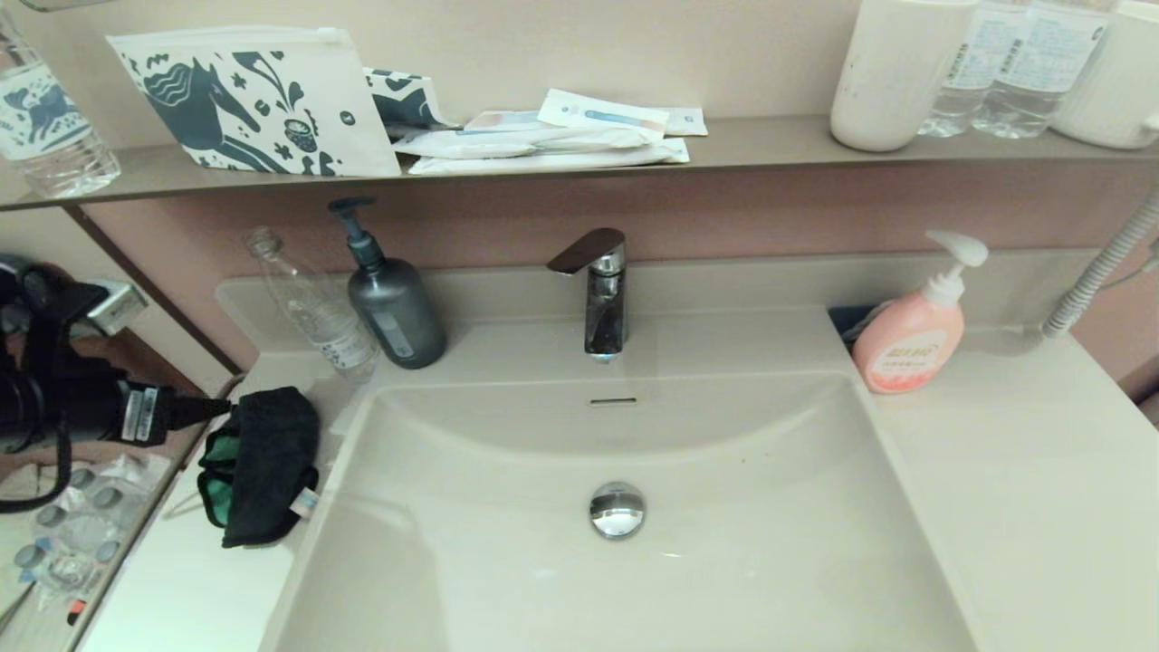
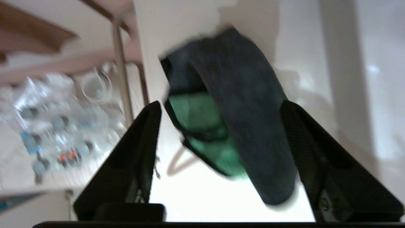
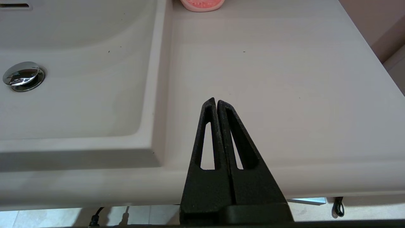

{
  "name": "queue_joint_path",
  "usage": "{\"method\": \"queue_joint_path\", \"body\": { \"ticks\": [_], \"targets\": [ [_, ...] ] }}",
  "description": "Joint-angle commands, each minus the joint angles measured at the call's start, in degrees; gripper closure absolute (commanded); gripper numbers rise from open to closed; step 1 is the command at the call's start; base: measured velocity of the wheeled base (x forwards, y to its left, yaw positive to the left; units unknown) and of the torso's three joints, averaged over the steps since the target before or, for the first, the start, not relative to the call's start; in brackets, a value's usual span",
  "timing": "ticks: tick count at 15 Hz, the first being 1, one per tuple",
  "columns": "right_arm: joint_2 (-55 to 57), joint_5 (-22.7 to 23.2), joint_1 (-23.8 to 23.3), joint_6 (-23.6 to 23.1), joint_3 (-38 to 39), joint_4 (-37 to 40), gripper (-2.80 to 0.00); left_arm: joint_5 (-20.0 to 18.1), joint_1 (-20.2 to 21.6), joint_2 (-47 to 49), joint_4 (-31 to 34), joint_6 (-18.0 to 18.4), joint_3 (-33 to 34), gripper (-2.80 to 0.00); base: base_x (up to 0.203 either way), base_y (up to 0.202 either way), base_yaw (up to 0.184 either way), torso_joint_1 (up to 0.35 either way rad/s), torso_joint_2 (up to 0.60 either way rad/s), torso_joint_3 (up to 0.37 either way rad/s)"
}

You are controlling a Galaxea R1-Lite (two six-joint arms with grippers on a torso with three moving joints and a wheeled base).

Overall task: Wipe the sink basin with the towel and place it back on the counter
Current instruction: Wipe the sink

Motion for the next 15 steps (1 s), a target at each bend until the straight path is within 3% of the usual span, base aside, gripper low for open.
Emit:
{"method": "queue_joint_path", "body": {
  "ticks": [1,4,6,15],
  "targets": [
    [0.07,0.02,-0.03,-0.01,0.01,0.01,0.0,-0.1,0.06,-4.31,3.76,0.18,0.01,-2.8,0.0,0.0,0.0,0.0,0.0,0.0],
    [0.07,0.02,-0.06,-0.03,-0.04,0.01,0.0,-0.28,0.67,-8.75,7.44,-0.01,1.55,-2.8,0.0,0.0,0.0,0.0,0.0,0.0],
    [0.07,0.02,-0.06,-0.04,-0.04,0.01,0.0,-0.83,1.28,-11.63,8.91,-0.1,4.42,0.0,0.0,0.0,0.0,0.0,0.0,0.0],
    [0.07,0.02,0.03,-0.03,0.03,0.01,0.0,-2.43,0.79,-17.76,9.01,-3.48,10.56,0.0,0.0,0.0,0.0,0.0,0.0,0.0]
  ]
}}
